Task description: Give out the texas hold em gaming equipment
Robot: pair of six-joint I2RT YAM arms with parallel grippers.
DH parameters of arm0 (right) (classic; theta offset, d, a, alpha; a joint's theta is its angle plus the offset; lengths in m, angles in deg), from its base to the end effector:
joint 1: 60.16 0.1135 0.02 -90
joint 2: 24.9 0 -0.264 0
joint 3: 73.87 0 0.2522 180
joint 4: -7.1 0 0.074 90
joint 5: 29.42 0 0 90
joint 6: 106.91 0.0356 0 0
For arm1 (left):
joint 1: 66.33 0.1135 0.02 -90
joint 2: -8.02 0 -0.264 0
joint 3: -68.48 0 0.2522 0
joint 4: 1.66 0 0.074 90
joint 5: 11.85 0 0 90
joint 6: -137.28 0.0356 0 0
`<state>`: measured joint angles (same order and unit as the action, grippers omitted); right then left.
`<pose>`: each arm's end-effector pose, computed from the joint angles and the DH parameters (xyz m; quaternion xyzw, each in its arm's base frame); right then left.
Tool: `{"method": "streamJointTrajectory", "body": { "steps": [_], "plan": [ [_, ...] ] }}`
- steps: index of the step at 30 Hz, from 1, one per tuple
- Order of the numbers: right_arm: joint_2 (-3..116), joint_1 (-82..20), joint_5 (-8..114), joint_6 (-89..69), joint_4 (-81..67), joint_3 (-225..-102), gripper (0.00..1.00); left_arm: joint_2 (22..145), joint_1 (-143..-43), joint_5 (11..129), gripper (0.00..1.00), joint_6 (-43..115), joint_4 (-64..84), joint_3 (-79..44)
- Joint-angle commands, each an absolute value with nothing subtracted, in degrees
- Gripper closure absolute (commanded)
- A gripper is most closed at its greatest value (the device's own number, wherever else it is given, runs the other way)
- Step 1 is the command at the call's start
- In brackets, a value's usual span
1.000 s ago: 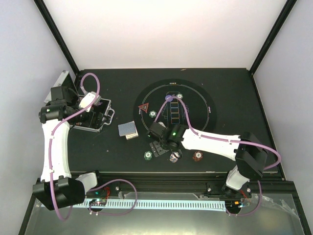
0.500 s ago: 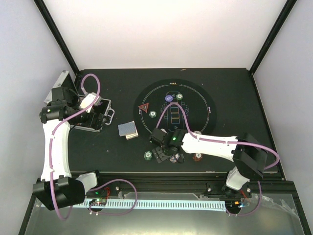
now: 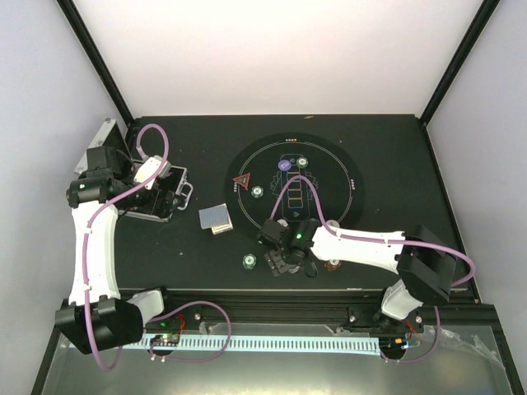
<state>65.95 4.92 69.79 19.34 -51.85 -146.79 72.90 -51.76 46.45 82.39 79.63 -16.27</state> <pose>0.1268 0.2594 0.1935 -0.2376 0.9614 0.0375 0.1339 0.1934 0.0310 0.3467 0.2325 0.9053 -0.1404 0.3267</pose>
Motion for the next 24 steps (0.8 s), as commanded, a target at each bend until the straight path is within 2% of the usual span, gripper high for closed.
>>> {"method": "streamJointTrajectory", "body": {
  "steps": [1, 12, 24],
  "plan": [
    [62.98, 4.35, 71.23, 20.52, -52.54, -144.62, 0.19, 72.42, -51.47, 45.03, 0.01, 82.68, 79.54, -16.39],
    [62.00, 4.01, 69.63, 21.54, -50.22, -140.82, 0.31, 72.62, -51.44, 45.16, 0.01, 82.70, 79.38, -16.30],
    [62.29, 3.83, 69.16, 21.58, -49.26, -139.81, 0.38, 72.71, -51.40, 45.42, 0.01, 82.56, 79.27, -16.48]
  ]
}}
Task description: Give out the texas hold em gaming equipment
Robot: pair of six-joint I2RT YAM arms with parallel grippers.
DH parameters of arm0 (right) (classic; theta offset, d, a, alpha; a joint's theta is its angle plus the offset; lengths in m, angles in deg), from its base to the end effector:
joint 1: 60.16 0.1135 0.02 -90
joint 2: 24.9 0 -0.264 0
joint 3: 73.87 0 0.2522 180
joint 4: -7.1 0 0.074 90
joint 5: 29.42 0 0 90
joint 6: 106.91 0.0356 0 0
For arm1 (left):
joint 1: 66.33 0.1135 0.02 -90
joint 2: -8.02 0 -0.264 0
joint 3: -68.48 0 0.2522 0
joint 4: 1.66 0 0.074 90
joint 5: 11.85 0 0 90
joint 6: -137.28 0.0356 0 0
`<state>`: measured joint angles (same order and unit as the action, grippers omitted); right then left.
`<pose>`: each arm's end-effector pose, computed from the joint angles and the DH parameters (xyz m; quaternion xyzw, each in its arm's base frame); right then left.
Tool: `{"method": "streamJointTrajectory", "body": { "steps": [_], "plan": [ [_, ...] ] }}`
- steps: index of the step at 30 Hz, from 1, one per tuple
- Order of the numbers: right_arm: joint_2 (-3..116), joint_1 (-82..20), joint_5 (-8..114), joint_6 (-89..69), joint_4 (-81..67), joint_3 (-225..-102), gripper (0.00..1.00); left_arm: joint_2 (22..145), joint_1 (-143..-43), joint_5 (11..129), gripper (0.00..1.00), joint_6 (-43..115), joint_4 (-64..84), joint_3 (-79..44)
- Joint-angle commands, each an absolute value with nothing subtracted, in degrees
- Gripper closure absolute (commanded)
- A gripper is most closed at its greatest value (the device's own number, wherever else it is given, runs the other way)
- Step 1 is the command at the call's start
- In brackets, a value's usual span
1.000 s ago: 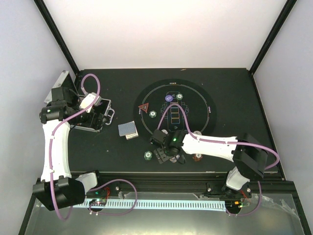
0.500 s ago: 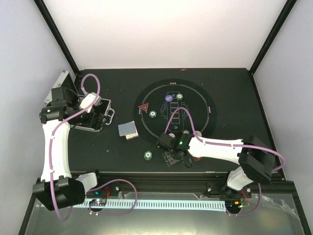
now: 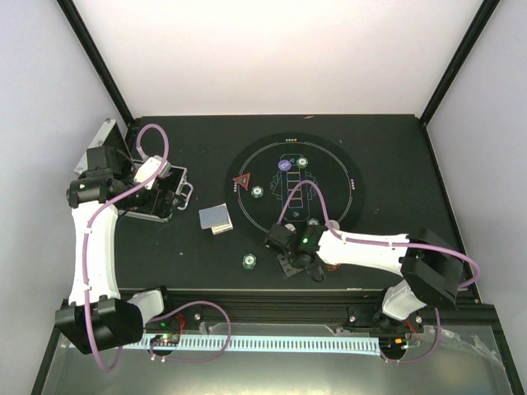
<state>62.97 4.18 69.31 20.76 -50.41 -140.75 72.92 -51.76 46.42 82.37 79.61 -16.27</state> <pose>0.1207 0.2387 0.1800 -0.2214 0.9671 0.0300 0.1217 0.1935 0.0310 0.3466 0.2324 0.9052 -0.1407 0.3267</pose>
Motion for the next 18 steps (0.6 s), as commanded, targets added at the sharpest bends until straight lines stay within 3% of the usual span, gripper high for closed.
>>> {"method": "streamJointTrajectory", "body": {
  "steps": [1, 18],
  "plan": [
    [62.29, 3.83, 69.11, 21.59, -49.14, -139.69, 0.39, 72.63, -51.46, 45.41, 0.01, 82.67, 79.31, -16.40],
    [62.40, 3.56, 69.78, 21.15, -49.53, -140.51, 0.62, 72.57, -51.45, 45.63, 0.01, 82.60, 79.23, -16.52]
  ]
}}
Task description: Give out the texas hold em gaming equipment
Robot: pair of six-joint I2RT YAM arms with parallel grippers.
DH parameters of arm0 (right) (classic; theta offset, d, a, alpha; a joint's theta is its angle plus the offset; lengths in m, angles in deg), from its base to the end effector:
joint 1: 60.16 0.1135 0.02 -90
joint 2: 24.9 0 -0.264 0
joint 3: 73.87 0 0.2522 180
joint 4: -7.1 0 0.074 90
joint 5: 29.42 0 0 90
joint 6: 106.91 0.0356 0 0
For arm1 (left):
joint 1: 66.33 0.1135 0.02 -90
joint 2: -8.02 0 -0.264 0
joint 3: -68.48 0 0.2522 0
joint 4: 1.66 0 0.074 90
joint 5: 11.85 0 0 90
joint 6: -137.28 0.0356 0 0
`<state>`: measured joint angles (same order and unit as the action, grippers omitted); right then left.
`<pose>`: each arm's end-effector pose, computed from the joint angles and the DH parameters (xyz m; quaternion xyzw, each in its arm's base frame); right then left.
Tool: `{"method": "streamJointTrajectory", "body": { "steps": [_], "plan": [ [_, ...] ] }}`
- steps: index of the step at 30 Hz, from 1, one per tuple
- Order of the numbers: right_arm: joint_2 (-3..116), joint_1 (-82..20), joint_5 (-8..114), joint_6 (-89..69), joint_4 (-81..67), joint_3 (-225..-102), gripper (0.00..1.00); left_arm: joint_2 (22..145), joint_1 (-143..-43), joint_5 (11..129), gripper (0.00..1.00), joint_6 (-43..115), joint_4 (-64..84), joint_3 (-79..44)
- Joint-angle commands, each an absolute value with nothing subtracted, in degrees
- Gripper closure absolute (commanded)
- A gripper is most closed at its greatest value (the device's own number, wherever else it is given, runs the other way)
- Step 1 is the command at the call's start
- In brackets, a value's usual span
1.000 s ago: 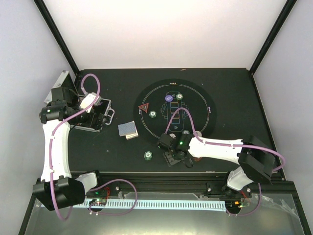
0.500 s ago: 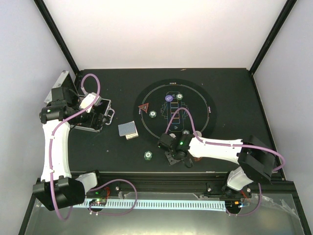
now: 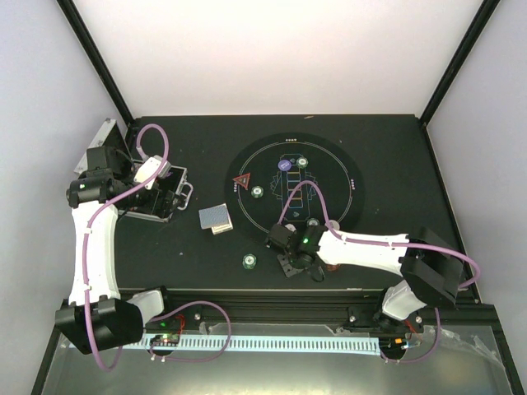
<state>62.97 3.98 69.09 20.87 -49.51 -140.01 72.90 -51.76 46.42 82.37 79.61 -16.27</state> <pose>0.1210 0.2375 0.1770 -0.2189 0.9677 0.0322 0.1211 0.1935 0.0309 0.3467 0.2325 0.9052 -0.1406 0.3269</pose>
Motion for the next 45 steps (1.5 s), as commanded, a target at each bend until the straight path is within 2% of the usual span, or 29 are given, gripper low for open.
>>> {"method": "streamJointTrajectory", "body": {
  "steps": [1, 12, 26, 33, 45],
  "plan": [
    [62.42, 3.56, 69.91, 21.08, -49.62, -140.46, 0.63, 72.53, -51.43, 45.67, 0.01, 82.61, 79.10, -16.48],
    [60.68, 3.13, 71.07, 20.12, -51.58, -143.64, 0.79, 72.72, -51.45, 45.46, 0.01, 82.57, 79.57, -16.72],
    [64.33, -4.15, 70.84, 13.41, -54.41, -154.94, 0.82, 72.79, -51.46, 44.88, 0.01, 83.18, 79.91, -16.57],
    [74.54, -11.04, 69.55, 7.45, -54.16, -167.16, 0.84, 72.96, -51.44, 44.49, 0.01, 83.22, 79.93, -16.21],
    [103.06, -18.62, 68.28, 2.86, -58.53, -199.18, 0.87, 73.39, -51.39, 45.18, 0.01, 83.35, 80.09, -16.21]
  ]
}}
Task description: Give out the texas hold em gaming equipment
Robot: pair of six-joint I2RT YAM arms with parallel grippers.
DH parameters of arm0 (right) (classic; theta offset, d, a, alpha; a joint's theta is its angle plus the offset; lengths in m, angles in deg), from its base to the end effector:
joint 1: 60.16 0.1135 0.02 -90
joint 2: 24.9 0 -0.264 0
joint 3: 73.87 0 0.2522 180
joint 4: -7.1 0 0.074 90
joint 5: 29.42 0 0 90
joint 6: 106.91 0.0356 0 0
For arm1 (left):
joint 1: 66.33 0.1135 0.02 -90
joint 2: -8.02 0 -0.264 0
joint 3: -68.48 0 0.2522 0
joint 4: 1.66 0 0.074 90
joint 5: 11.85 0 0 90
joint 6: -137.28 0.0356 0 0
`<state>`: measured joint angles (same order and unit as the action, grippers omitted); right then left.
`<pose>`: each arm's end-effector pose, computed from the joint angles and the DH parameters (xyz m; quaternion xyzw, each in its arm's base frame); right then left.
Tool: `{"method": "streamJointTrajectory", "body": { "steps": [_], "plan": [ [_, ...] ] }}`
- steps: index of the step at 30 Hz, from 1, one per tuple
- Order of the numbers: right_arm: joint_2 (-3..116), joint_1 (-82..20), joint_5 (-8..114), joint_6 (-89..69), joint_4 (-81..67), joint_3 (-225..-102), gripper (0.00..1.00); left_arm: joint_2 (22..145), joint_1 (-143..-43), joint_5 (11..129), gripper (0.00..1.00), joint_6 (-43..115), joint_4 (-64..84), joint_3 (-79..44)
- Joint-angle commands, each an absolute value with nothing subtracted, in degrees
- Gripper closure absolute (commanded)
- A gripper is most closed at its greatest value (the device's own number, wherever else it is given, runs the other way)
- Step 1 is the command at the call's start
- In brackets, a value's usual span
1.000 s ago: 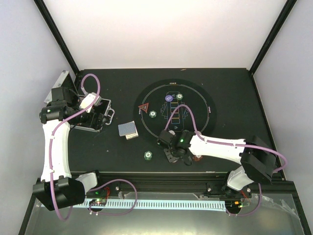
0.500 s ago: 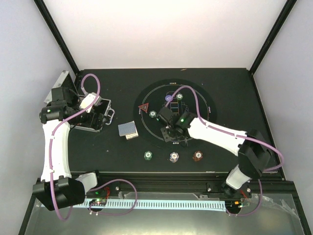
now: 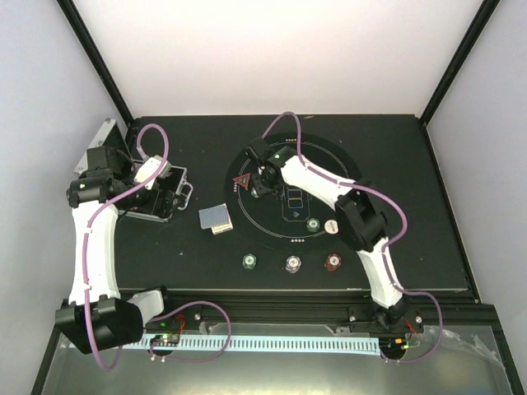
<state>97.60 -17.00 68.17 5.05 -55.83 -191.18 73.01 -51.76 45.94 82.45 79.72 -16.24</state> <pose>0.3342 0.3069 0.2119 -0.1679 0.9653 0.0471 0.1946 0.1937 0.0307 0.3463 0.2334 0.9043 -0.1451 0.3266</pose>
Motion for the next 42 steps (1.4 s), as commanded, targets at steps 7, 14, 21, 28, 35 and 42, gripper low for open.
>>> {"method": "streamJointTrajectory", "body": {
  "steps": [7, 14, 21, 28, 35, 42],
  "plan": [
    [113.41, -21.00, 67.61, 2.36, -62.08, -212.22, 0.87, 74.06, -51.46, 45.58, 0.01, 83.48, 79.78, -15.95],
    [119.76, -22.03, 67.58, 2.47, -62.30, -217.65, 0.87, 74.25, -51.39, 45.99, 0.01, 83.46, 79.55, -15.56],
    [123.81, -22.64, 66.38, 2.54, -63.43, -223.57, 0.86, 74.48, -51.47, 46.21, 0.01, 83.40, 79.26, -15.33],
    [122.39, -22.78, 66.62, 2.10, -64.00, -224.24, 0.87, 74.59, -51.42, 46.34, 0.01, 83.33, 79.12, -15.18],
    [113.64, -21.57, 68.57, 0.97, -63.50, -222.06, 0.87, 74.47, -51.47, 46.02, 0.01, 82.87, 79.02, -15.31],
    [105.48, -16.13, 69.88, 1.17, -62.22, -212.90, 0.86, 73.85, -51.43, 46.39, 0.01, 83.02, 79.18, -15.51]
  ]
}}
